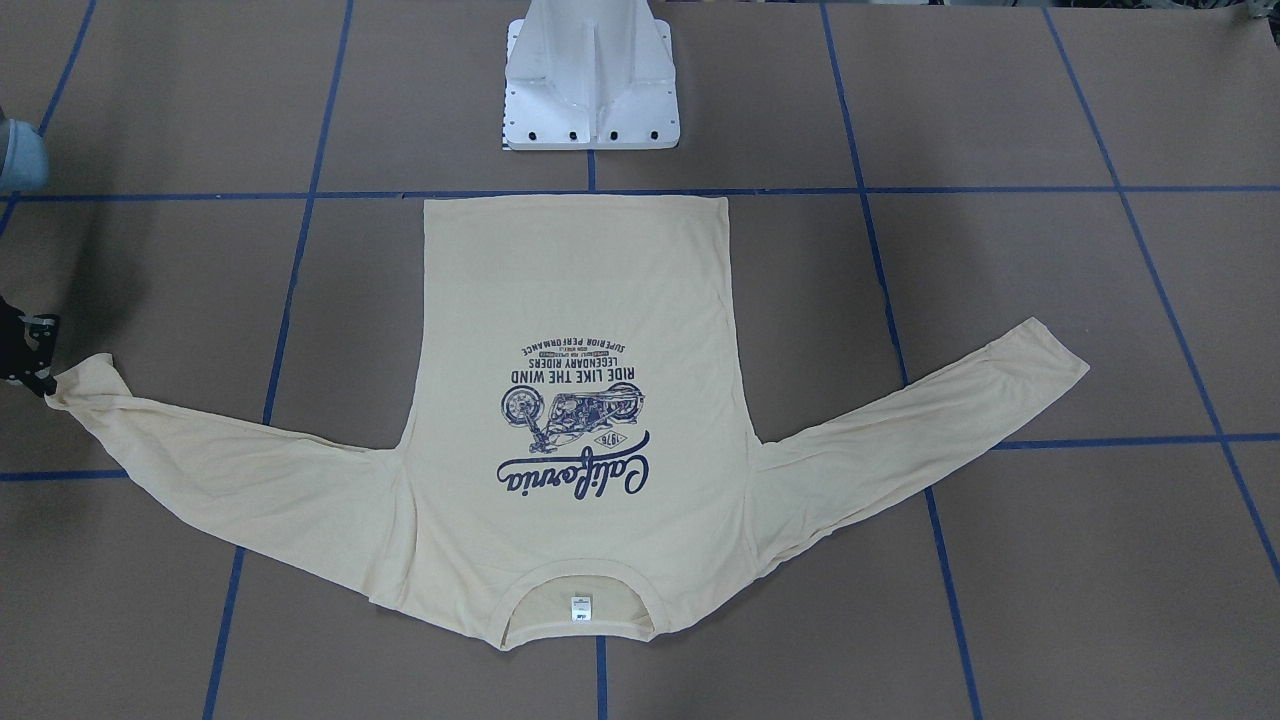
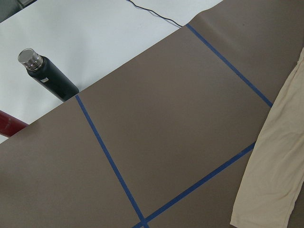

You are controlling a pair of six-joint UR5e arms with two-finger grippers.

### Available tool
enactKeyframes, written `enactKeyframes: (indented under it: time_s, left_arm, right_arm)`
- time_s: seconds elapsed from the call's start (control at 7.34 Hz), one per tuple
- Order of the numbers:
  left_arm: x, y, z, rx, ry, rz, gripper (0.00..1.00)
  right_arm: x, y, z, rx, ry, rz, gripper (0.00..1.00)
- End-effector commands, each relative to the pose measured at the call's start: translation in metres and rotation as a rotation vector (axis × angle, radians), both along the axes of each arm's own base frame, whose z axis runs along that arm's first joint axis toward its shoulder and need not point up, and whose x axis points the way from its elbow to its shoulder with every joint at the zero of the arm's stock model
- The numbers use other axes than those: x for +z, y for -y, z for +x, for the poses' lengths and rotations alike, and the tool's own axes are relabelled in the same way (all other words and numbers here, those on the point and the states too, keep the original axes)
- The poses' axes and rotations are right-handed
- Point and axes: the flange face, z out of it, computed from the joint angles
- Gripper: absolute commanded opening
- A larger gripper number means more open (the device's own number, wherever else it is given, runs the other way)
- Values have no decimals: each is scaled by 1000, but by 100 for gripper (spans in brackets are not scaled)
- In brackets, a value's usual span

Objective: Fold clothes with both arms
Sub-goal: 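Carry the gripped sleeve across the shirt body toward the collar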

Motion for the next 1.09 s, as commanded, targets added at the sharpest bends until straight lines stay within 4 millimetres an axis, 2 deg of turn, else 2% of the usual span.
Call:
enactKeyframes:
  time_s: [0.0,0.14,0.27,0.41,0.54,0.68,0.82,0.95]
  left_arm:
    - [1,0,0,1,0,-2,100]
    - [1,0,0,1,0,-2,100]
    - [2,0,0,1,0,-4,100]
    - [2,0,0,1,0,-4,100]
    - [2,0,0,1,0,-4,100]
    - [3,0,0,1,0,-5,100]
    - [3,0,0,1,0,-5,100]
    - [3,0,0,0,-1,-8,100]
  right_arm:
    - [-49,15,32,60,48,77,0]
    - [-104,24,56,80,99,92,0]
    - [-185,33,66,88,134,102,0]
    - [-261,39,65,119,158,98,0]
    - [-326,56,45,146,226,94,0]
    - [-385,65,-7,143,308,79,0]
    - [-426,61,-77,206,348,66,0]
    - [-458,63,-145,286,349,95,0]
